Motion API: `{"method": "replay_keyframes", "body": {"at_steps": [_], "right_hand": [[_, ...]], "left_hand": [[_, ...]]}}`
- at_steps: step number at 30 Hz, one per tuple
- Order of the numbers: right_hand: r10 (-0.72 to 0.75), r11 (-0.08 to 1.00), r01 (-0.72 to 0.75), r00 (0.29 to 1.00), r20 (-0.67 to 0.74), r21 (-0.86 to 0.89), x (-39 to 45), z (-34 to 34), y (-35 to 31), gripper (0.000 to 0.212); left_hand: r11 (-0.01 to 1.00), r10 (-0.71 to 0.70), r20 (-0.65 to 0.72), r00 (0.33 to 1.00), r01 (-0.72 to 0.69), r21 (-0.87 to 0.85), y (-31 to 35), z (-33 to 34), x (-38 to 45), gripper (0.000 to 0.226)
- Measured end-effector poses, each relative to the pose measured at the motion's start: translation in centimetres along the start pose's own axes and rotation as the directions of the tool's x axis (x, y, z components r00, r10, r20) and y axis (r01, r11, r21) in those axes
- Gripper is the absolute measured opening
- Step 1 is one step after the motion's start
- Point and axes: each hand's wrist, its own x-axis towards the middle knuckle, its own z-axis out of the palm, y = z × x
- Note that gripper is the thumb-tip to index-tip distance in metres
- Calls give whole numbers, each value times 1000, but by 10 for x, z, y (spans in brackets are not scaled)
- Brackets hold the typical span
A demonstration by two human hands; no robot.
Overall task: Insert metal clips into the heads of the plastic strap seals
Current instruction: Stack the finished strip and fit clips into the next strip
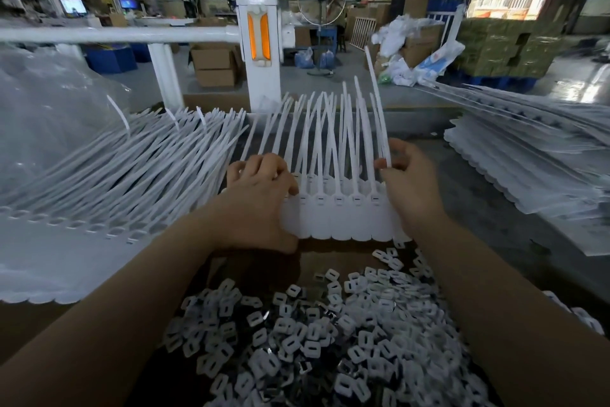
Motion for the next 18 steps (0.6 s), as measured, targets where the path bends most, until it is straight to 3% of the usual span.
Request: {"method": "replay_keyframes", "body": {"at_steps": [10, 18], "right_hand": [[-39, 999, 39, 999, -38, 16, 1, 1, 1, 57], [-157, 987, 161, 974, -163, 11, -3, 0, -1, 47]], "left_hand": [[1000, -14, 18, 1000, 15, -16, -4, 4, -4, 95], [998, 54, -134, 990, -57, -14, -2, 4, -3, 87]]}}
